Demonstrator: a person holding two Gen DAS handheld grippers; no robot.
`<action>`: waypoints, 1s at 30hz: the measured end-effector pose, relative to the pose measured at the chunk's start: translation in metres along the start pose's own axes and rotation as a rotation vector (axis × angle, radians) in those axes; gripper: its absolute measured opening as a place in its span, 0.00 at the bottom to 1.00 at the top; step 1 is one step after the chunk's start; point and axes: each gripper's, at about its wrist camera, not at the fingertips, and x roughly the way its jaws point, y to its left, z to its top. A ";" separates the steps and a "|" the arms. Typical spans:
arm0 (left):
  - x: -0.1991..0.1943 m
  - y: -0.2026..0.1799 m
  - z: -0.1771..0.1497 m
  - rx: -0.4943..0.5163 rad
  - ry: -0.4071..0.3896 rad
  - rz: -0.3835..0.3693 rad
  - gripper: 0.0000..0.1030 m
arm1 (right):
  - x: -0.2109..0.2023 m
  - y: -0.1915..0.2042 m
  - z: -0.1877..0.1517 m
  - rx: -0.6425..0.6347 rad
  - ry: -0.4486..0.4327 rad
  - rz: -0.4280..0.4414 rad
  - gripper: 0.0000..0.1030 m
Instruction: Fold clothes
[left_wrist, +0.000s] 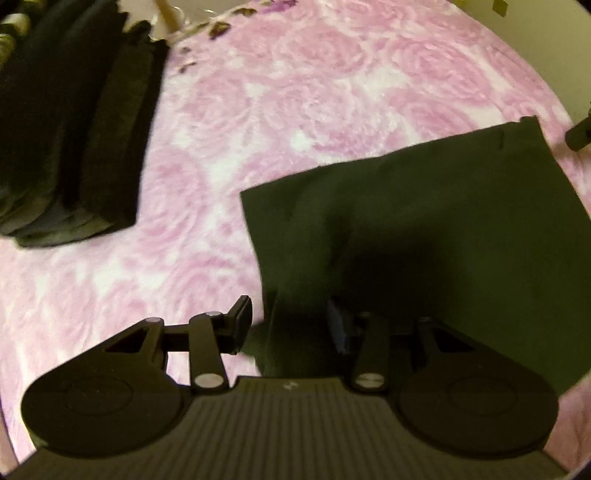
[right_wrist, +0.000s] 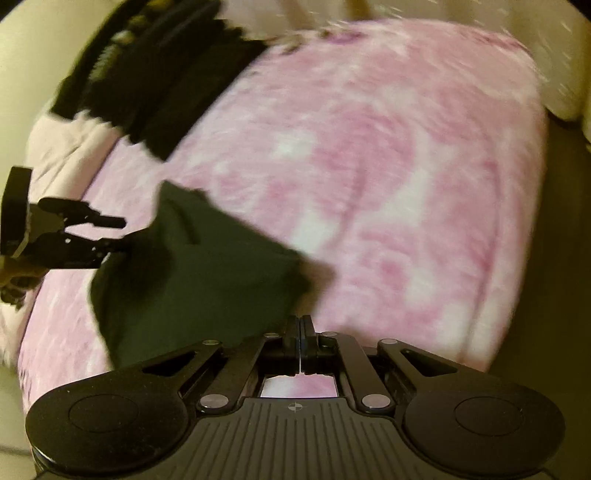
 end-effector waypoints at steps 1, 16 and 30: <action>-0.006 -0.004 -0.008 -0.011 0.002 0.019 0.42 | 0.002 0.009 0.001 -0.029 0.001 0.020 0.02; -0.054 -0.069 -0.097 -0.057 0.053 0.196 0.42 | 0.029 0.070 -0.015 -0.450 0.145 0.071 0.74; 0.008 -0.157 -0.150 0.628 -0.089 0.356 0.53 | 0.088 0.182 -0.174 -1.381 0.116 -0.101 0.39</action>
